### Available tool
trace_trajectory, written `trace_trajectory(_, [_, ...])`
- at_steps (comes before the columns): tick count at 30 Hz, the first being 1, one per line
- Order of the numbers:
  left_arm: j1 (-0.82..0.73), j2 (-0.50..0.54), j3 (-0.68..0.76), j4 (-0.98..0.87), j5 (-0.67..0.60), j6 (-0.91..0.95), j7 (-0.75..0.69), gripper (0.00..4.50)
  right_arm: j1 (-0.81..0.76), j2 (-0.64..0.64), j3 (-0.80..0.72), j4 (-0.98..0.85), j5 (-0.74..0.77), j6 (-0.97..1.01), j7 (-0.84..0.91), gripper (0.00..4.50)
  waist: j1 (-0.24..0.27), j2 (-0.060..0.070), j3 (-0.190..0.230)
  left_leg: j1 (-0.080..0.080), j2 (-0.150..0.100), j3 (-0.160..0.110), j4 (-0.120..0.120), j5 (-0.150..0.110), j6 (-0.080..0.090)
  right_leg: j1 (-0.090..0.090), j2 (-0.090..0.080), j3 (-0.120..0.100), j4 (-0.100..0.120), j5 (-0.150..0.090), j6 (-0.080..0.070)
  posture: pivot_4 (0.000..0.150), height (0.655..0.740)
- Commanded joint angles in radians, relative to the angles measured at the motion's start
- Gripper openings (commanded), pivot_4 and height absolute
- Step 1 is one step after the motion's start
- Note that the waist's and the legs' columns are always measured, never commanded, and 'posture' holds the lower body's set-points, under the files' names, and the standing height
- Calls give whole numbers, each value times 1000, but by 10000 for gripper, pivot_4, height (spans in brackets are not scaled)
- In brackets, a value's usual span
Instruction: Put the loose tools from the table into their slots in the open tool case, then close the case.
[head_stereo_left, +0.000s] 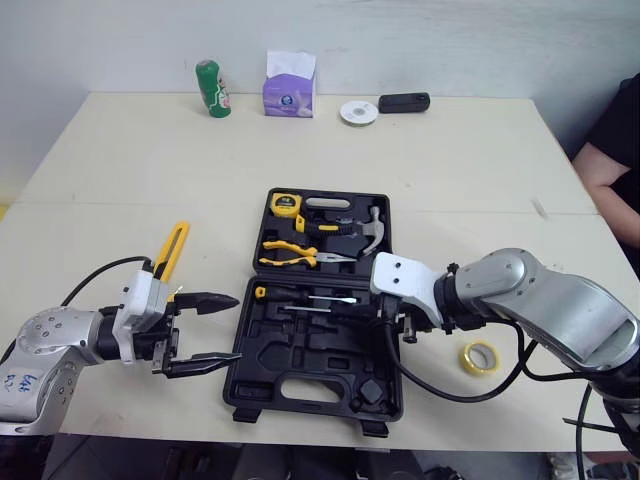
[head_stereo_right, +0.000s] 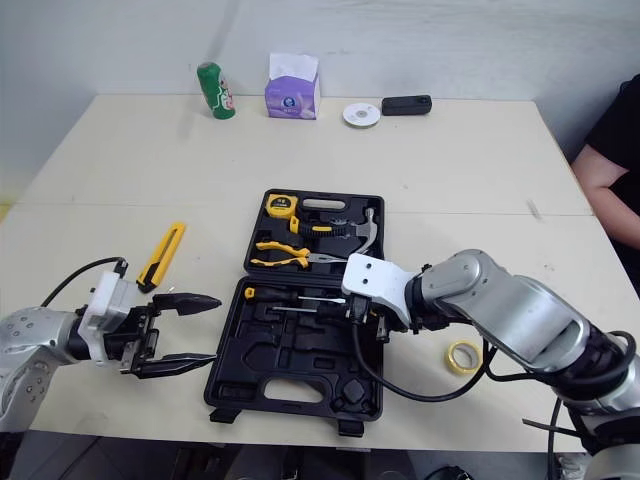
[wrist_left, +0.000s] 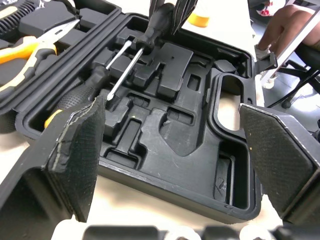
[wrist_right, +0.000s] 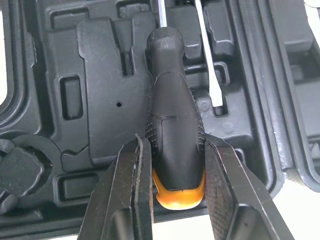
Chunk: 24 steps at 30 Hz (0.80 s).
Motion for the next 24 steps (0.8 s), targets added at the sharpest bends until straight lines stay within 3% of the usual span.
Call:
trace_trajectory(1, [5,18,30,-44,-5,4,6,45000,-15,13,7,-35,-16,-9,-7,9197,0,0,0,0,0,0,0,0,0,0,0,0,0,0,0,1500,7400])
trace_trajectory(24, [-1,15,18,-67,-4,34,42,45000,-12,16,58,8,-76,-17,22,9197,-2,0,0,0,0,0,1,1,0,-1,-1,1,4,0,0,1500,7400])
